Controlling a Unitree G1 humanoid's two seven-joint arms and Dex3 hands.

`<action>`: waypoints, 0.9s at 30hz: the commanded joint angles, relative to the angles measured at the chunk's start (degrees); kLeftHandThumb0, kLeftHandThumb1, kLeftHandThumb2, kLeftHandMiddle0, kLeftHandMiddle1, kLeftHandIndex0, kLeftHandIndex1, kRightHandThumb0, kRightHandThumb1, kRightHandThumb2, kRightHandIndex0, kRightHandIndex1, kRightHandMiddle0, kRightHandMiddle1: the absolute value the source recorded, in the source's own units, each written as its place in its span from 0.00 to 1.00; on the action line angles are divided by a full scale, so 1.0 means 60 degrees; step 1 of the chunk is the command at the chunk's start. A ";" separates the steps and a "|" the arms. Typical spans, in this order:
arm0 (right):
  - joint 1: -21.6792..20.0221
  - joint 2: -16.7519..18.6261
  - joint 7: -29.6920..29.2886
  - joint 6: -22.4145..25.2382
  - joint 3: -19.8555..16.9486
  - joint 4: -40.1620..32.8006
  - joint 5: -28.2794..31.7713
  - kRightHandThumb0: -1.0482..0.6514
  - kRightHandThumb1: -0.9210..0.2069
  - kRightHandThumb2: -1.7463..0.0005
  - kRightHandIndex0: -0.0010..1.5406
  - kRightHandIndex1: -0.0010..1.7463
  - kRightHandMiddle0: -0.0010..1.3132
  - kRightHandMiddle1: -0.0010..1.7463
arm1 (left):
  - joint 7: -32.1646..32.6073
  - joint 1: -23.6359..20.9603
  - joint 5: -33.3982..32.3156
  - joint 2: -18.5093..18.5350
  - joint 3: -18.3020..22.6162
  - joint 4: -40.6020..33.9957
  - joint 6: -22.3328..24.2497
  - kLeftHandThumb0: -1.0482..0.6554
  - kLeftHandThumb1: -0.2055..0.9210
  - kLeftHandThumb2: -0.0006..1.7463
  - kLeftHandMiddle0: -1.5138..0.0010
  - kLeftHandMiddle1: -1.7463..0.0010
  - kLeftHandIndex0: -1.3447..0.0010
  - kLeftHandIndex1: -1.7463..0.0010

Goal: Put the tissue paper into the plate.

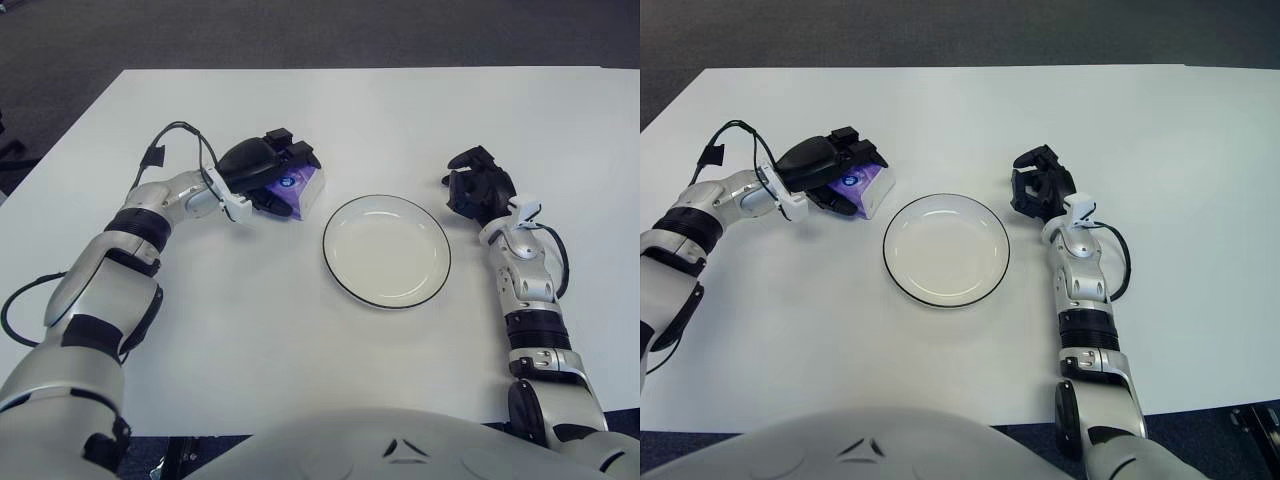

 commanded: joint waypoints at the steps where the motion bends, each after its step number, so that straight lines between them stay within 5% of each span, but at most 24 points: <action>1: 0.0789 0.0188 0.0073 0.0360 0.0037 0.0555 0.0037 0.61 0.34 0.40 0.28 0.98 0.22 1.00 | 0.0657 -0.0156 0.0647 0.0093 -0.0326 0.0141 0.0236 0.73 0.65 0.59 0.70 0.03 0.69 0.00; 6: 0.0791 0.0170 0.0129 0.0352 0.0001 0.0582 0.0041 0.61 0.34 0.40 0.28 0.98 0.22 1.00 | 0.1778 -0.0541 0.1095 0.0130 -0.0444 0.0064 0.0462 0.83 0.71 0.55 0.73 0.01 0.64 0.00; 16: 0.0769 0.0121 0.0201 0.0355 -0.0041 0.0632 0.0051 0.61 0.35 0.39 0.28 0.98 0.22 1.00 | 0.4624 -0.1001 0.2258 0.0253 -0.0411 -0.1508 0.1146 0.84 0.71 0.54 0.73 0.00 0.63 0.00; 27: 0.0673 0.0100 0.0209 0.0372 -0.0064 0.0741 0.0041 0.61 0.35 0.39 0.28 0.98 0.23 1.00 | 0.4475 -0.0815 0.1472 -0.0386 -0.0115 -0.3339 0.0289 0.85 0.68 0.56 0.71 0.01 0.59 0.00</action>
